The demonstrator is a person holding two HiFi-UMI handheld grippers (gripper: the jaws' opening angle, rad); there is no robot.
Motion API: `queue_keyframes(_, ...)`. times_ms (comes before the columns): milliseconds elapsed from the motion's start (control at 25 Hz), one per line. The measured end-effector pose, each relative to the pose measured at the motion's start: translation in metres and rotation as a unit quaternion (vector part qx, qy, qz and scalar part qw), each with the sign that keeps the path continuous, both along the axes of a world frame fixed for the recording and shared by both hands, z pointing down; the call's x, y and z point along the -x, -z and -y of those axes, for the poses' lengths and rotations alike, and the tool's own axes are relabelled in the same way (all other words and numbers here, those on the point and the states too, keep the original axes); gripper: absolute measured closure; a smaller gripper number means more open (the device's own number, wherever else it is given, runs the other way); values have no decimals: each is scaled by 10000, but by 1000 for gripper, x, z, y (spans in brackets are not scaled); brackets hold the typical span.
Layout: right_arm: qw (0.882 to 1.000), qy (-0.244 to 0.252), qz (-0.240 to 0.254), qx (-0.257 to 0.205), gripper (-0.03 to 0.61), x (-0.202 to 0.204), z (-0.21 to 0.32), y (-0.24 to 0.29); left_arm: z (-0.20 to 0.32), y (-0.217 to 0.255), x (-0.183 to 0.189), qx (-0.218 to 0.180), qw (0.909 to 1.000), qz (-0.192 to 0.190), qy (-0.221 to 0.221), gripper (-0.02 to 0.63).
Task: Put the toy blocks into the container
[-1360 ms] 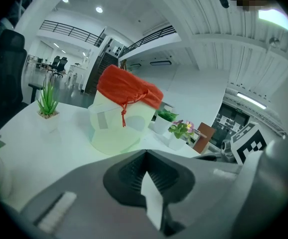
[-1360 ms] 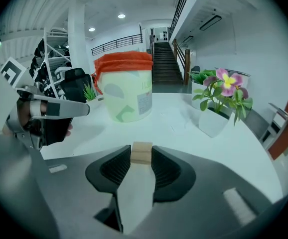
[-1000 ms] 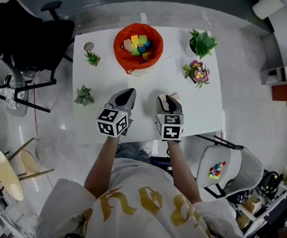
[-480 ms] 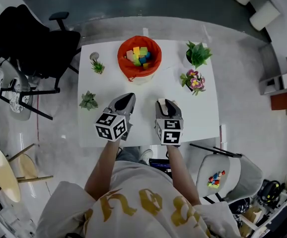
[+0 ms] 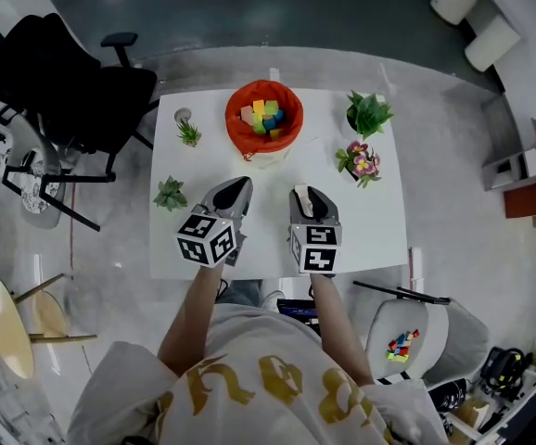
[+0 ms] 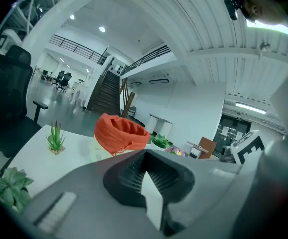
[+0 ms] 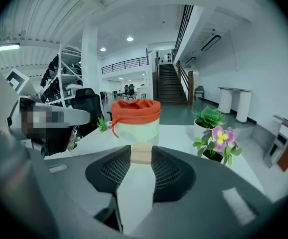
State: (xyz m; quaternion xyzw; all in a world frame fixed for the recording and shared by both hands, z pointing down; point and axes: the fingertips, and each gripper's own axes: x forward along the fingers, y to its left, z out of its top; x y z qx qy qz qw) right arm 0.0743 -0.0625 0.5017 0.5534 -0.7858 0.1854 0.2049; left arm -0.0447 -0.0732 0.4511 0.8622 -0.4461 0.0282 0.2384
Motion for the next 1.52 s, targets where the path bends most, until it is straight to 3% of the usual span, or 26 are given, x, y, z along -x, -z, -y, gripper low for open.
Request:
queue_keyframes(800, 9991, 65, 310, -288, 419, 6, 22, 36, 17, 28, 14, -282, 9993, -69, 225, 614)
queue_keyframes(1000, 9956, 264, 874, -221, 419, 17, 32, 43, 29, 27, 20, -214, 9992, -86, 332, 614)
queue_keyframes(1520, 9965, 295, 633, -450, 417, 26, 71, 55, 59, 26, 29, -181, 9989, -212, 365, 614)
